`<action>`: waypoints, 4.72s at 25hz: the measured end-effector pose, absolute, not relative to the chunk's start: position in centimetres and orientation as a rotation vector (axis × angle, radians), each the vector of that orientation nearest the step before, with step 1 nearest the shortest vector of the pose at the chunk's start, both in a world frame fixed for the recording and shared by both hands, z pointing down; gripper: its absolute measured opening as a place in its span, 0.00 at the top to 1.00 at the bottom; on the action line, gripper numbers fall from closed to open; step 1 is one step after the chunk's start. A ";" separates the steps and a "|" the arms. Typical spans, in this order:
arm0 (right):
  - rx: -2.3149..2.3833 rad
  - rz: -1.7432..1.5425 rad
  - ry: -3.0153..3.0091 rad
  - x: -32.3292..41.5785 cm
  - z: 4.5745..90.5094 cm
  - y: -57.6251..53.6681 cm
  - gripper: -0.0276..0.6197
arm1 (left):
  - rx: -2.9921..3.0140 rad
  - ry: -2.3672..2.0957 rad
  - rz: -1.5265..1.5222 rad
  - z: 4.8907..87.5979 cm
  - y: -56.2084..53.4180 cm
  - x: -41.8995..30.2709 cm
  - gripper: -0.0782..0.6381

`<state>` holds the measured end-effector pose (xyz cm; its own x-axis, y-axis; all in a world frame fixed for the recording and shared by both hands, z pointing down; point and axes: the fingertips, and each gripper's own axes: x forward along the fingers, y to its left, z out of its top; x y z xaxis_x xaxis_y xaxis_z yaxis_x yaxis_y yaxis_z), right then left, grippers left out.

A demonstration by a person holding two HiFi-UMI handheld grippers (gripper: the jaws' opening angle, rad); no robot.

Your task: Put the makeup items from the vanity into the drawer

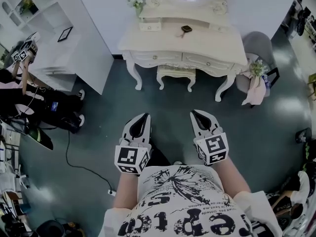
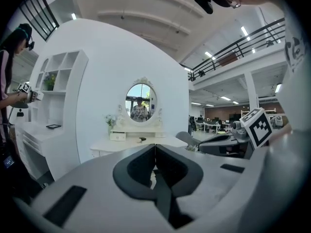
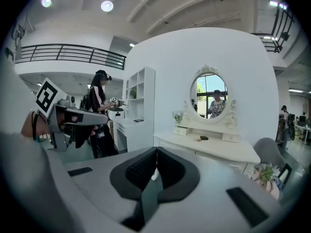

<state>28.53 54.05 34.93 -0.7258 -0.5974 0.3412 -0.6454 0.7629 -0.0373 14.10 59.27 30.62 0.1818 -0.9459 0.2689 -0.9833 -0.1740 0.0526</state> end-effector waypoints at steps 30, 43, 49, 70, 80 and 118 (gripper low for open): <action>1.328 0.326 -2.456 11.0 39.4 16.9 0.93 | 2.387 -1.596 0.312 36.0 19.4 -7.8 0.86; 1.184 0.294 -2.480 15.2 44.0 -0.8 0.93 | 2.294 -1.669 0.288 41.3 4.2 -2.7 0.86; 1.091 0.298 -2.463 16.8 47.0 -7.0 0.93 | 2.250 -1.705 0.295 43.4 -1.5 -0.5 0.86; 0.873 0.470 -2.239 15.4 59.4 -15.1 0.52 | 2.239 -1.569 0.391 50.8 -10.1 0.8 0.86; 0.736 0.489 -1.985 15.1 63.4 -16.6 0.46 | 2.221 -1.526 0.412 52.3 -10.4 0.4 0.86; 0.642 0.444 -2.123 -4.2 54.1 -12.7 0.45 | 2.256 -1.630 0.391 46.7 -7.6 -15.1 0.86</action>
